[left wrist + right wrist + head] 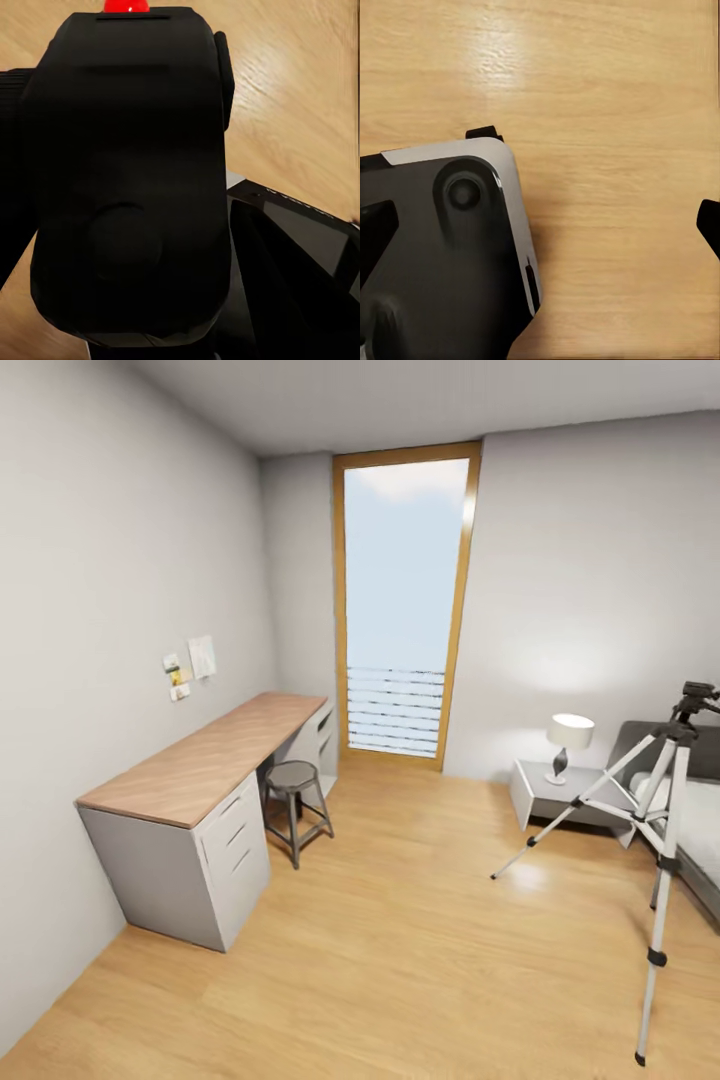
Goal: Attach the digital camera to the camera tripod in the bedroom.
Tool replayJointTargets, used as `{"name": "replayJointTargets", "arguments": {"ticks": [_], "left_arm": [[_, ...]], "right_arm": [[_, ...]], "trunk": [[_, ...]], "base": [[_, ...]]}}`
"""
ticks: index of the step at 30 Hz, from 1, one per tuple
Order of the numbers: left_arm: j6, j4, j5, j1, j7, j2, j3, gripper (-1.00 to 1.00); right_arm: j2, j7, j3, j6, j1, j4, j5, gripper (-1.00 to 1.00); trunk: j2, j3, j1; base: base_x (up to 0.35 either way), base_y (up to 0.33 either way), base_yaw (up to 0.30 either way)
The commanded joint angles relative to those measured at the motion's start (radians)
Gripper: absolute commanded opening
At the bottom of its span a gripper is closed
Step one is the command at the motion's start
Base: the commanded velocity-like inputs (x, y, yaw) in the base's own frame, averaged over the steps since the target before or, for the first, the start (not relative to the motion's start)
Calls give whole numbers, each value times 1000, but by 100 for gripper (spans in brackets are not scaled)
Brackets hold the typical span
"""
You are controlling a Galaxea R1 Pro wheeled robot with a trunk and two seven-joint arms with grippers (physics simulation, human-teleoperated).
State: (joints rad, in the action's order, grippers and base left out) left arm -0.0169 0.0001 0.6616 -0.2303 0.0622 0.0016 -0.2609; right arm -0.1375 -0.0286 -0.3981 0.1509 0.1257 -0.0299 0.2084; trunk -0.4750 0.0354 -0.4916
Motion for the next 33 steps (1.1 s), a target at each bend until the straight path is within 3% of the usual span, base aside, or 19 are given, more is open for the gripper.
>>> {"name": "replayJointTargets", "arguments": {"ticks": [1, 33], "left_arm": [[-1, 0, 5, -1, 4, 0, -9, -100], [-1, 0, 4, 0, 4, -2, -9, -100]], "right_arm": [[-1, -2, -9, 6, 2, -3, 9, 100], [-2, -2, -10, 6, 2, -3, 9, 100]], "trunk": [[-2, 2, -1], [-2, 2, -1]], "base": [[0, 0, -300], [0, 0, -300]]}}
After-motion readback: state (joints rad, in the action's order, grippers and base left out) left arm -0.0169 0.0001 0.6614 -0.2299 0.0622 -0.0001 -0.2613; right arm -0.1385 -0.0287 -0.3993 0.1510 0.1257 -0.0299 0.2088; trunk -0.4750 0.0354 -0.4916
